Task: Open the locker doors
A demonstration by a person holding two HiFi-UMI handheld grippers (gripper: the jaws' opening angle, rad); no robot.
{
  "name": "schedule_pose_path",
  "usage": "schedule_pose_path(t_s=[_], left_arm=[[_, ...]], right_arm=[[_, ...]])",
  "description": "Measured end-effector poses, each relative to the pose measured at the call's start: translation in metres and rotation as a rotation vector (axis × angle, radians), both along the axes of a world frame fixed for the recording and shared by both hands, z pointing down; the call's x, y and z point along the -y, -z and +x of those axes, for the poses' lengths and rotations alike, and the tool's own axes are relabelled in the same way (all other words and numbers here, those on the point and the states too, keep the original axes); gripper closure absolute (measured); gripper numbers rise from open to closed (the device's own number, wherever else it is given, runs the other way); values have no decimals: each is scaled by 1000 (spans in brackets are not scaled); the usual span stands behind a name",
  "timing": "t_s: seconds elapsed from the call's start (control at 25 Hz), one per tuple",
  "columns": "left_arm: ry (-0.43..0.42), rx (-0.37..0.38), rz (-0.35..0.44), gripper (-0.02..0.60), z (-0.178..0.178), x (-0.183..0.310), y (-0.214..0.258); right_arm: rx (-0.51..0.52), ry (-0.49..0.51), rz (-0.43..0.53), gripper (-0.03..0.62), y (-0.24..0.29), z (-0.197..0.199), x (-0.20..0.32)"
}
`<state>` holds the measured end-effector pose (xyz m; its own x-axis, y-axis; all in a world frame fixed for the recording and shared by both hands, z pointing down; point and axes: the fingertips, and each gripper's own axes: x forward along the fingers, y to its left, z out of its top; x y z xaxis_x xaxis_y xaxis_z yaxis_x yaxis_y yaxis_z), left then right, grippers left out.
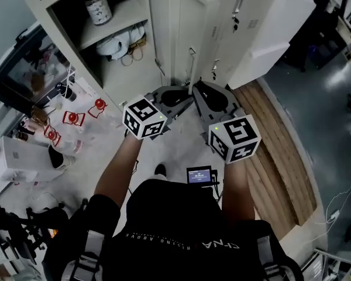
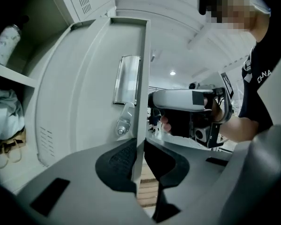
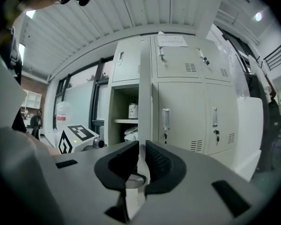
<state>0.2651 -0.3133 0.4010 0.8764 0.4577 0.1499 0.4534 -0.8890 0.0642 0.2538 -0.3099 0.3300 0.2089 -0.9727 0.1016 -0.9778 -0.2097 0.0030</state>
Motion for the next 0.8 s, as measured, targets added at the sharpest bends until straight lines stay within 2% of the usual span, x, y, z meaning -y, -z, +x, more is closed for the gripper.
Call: schedule_pose_path(t_s=[0.2, 0.44, 0.8], left_arm=[[-83, -16, 37, 522, 25, -5, -2], [-121, -18, 52, 523, 59, -11, 0], [-122, -4, 45, 523, 95, -13, -3]], right_arm=[[-5, -157, -4, 533, -5, 25, 0], [-38, -335, -51, 534, -1, 56, -6], [19, -432, -62, 557, -7, 94, -7]])
